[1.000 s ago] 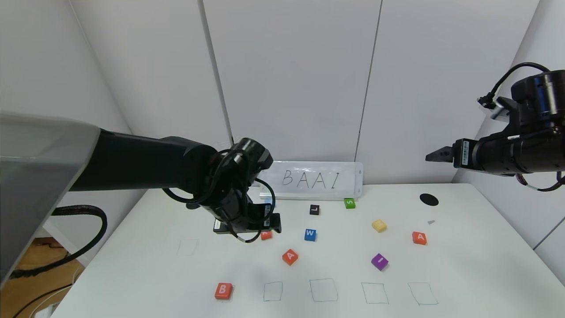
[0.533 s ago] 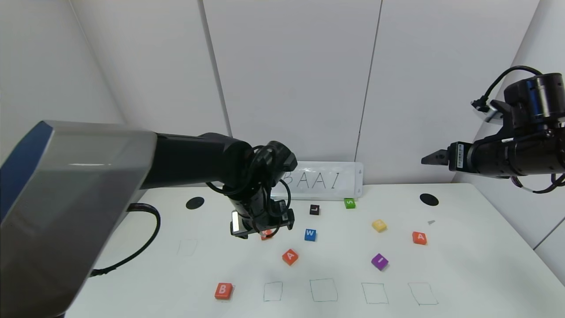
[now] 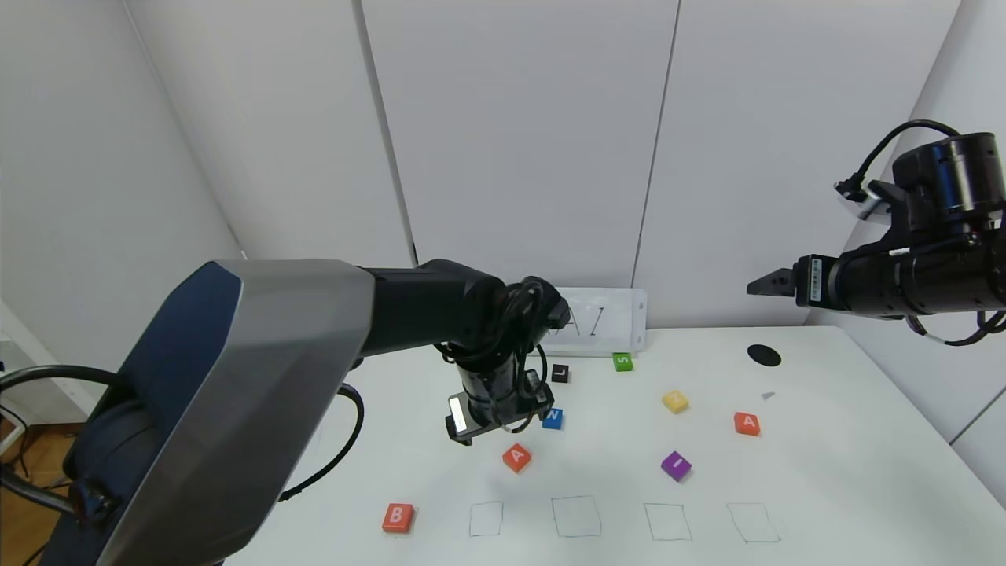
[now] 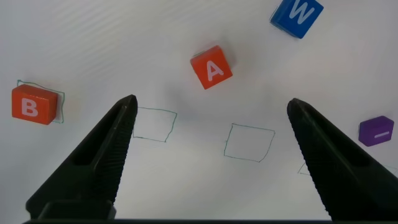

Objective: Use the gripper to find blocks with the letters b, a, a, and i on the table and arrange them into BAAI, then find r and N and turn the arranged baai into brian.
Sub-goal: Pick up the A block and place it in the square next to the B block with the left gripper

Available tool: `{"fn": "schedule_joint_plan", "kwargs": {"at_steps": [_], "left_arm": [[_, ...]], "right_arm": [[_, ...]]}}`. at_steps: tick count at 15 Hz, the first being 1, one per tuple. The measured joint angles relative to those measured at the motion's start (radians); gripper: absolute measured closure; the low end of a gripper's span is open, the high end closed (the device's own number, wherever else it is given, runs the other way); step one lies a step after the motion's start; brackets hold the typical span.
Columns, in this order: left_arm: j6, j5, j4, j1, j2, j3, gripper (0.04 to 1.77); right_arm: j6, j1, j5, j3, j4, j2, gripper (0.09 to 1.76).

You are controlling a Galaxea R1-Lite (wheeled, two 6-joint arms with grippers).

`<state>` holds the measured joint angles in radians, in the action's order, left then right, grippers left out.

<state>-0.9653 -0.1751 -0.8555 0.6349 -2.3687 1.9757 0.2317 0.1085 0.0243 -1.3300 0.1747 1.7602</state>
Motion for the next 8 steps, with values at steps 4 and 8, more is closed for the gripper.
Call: {"fn": "schedule_joint_plan", "kwargs": {"at_steps": [4,8], "left_arm": [[-0.019,-0.014,0.039,0.001,-0.048,0.004,0.09],[-0.047,-0.019,0.061,0.002,-0.089,0.005,0.09]], "right_arm": [[0.0,0.007,-0.001,0.003,0.0,0.0,0.14],[0.0,0.008,-0.001,0.003,0.0,0.0,0.14]]}}
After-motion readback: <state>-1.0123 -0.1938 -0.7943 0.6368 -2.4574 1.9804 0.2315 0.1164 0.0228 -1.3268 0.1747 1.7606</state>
